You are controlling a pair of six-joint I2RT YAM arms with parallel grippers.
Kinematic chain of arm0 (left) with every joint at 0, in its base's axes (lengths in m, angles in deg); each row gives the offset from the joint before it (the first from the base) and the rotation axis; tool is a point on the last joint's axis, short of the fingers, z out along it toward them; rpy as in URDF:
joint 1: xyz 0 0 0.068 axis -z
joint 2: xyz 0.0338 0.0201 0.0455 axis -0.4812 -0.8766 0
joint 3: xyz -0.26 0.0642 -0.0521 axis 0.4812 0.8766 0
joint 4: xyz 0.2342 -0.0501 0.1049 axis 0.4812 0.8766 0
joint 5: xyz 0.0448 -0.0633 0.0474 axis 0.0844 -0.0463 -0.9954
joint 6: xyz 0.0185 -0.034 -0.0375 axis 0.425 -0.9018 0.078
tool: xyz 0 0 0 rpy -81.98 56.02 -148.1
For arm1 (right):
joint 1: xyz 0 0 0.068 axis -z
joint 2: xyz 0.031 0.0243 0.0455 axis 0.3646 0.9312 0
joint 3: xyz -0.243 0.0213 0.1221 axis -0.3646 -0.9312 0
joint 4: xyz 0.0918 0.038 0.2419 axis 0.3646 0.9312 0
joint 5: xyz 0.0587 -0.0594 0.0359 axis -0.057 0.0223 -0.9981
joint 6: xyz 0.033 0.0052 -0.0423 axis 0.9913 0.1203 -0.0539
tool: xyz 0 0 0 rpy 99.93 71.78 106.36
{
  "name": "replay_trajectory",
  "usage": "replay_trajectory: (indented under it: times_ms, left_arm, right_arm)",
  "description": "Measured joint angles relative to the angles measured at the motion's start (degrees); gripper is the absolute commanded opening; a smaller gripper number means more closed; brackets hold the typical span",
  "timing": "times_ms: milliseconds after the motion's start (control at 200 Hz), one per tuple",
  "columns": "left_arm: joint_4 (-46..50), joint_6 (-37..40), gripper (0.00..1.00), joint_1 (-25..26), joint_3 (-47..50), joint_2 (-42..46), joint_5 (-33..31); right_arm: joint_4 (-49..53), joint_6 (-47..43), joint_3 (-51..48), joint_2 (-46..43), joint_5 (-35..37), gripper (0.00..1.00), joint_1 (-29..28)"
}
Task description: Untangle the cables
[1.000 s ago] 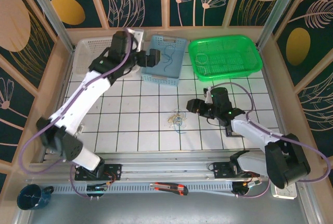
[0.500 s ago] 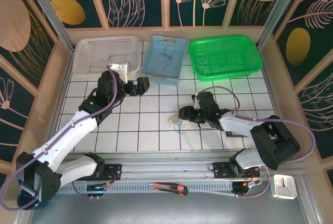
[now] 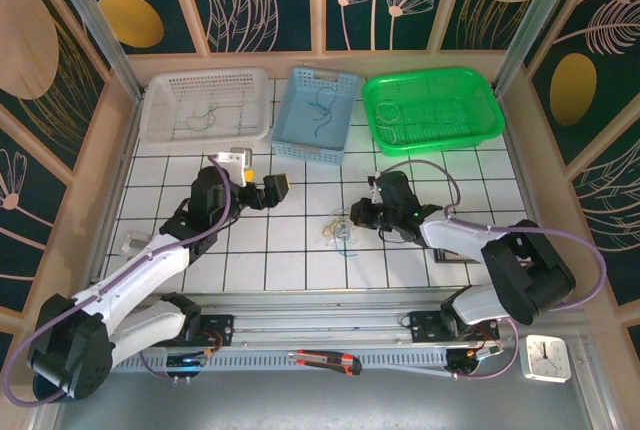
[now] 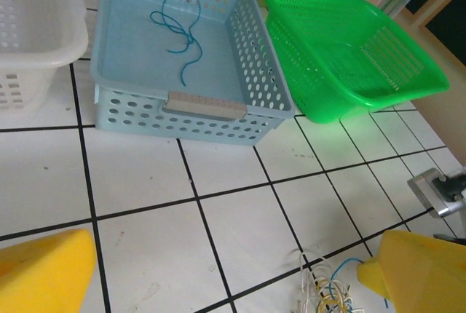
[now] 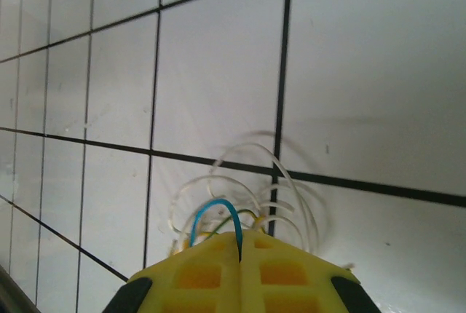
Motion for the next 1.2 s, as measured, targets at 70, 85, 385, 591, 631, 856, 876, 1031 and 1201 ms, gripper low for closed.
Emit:
replay_trajectory:
  times_ms: [70,85,385,591,631,856,876,1031,1201]
  left_arm:
    - [-1.6,0.0,0.99,0.0,0.4,-0.3,0.7]
    - [-1.9,0.0,0.99,0.0,0.5,-0.4,0.8]
    - [-9.0,0.1,0.99,0.0,1.8,-4.3,6.2]
    - [-14.3,0.3,0.99,0.0,1.9,-9.0,11.3]
    - [-15.1,0.4,0.99,0.0,1.9,-9.7,12.0]
    - [-19.5,0.9,0.99,0.3,1.9,-13.7,16.0]
    - [-19.7,1.1,0.99,0.4,1.9,-13.9,16.3]
    - [-21.1,2.0,0.99,2.3,1.9,-15.8,17.6]
    - [-23.0,2.6,0.98,4.8,1.9,-18.7,17.8]
  right_arm:
    - [1.4,-0.6,1.8,-0.5,0.0,0.0,0.0]
    - [1.6,-0.7,2.2,-0.8,0.0,0.0,0.0]
    - [6.6,-1.9,11.6,-9.6,-0.7,0.0,-0.5]
    - [7.5,-1.9,12.7,-11.8,-1.1,0.0,-0.9]
    - [7.8,-1.9,12.7,-11.8,-1.2,0.0,-1.0]
    - [8.6,-1.9,12.7,-11.8,-1.6,0.0,-2.1]
    - [8.6,-1.9,12.7,-11.8,-1.6,0.0,-2.3]
    - [8.9,-1.9,13.4,-11.8,-1.7,0.0,-3.8]
    - [9.6,-1.8,15.9,-11.8,-1.7,0.0,-5.6]
